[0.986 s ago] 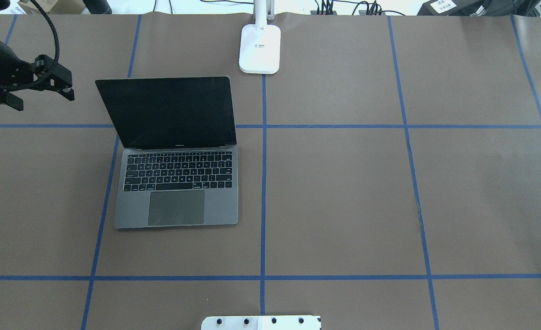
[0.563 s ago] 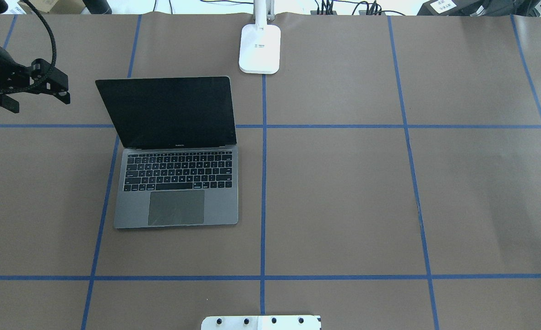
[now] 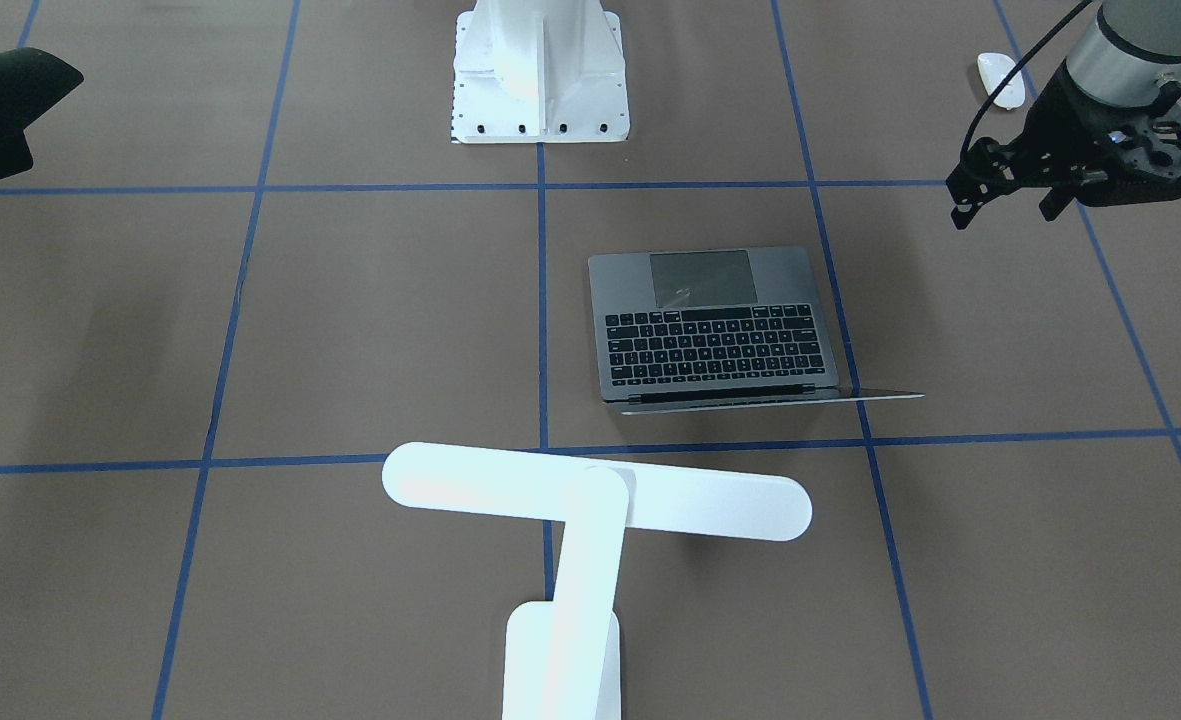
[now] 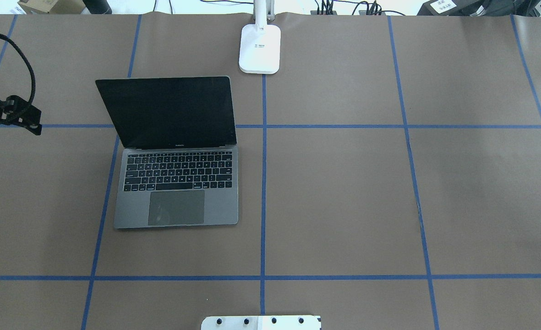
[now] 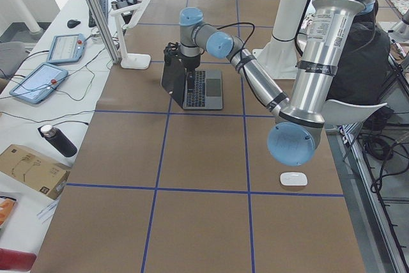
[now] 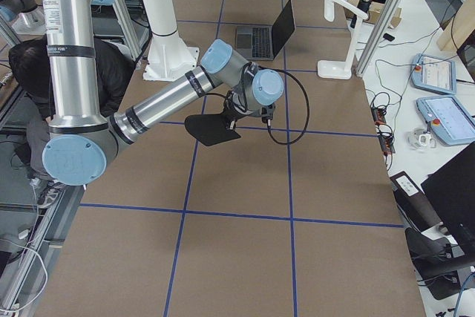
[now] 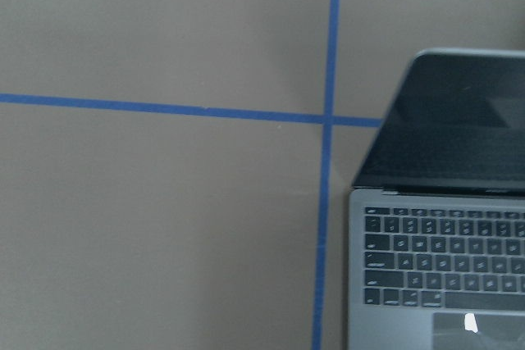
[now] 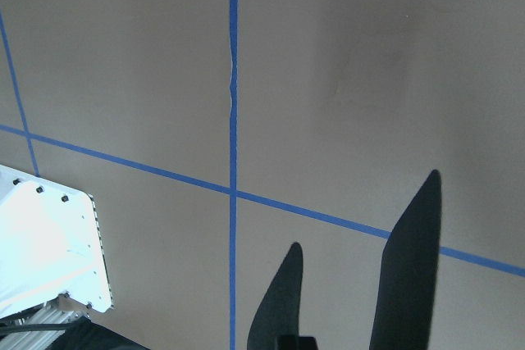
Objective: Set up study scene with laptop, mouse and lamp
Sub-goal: 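Carry the black mouse pad with the right gripper toward the laptop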
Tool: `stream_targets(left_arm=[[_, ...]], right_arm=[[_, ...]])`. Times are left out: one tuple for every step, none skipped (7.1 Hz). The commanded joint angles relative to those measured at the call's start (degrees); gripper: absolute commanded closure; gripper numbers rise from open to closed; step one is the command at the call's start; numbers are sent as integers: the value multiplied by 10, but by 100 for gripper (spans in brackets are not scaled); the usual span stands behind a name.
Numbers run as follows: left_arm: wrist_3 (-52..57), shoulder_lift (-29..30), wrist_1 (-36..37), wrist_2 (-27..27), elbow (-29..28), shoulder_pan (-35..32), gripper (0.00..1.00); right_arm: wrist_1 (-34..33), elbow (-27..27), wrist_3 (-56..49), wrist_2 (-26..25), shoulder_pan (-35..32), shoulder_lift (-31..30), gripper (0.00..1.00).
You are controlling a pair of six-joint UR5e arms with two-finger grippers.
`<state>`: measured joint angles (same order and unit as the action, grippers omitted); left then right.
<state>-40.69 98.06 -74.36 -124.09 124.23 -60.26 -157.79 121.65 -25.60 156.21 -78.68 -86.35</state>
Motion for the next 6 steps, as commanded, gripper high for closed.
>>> stream_targets(left_arm=[[81,-90,-53,0,3,-2,0],[79,-125,-92,-3,0,-2,0],[75,-136,-103,-4,0,-2,0],[76,-138,-103,-4,-6,-2,0],[77,-136,-104,-4,-13,-2,0],[76,-136,-104,-4,-15,-2,0]], right_arm=[[1,4,122,19,49,68,100],[2,-1,161,16,77,105,100],[17,-17,205,16,109,140,100],[64,-45,256,14,140,163,100],[136,-68,316,13,162,163,100],[210,-91,387,8,188,163,100]])
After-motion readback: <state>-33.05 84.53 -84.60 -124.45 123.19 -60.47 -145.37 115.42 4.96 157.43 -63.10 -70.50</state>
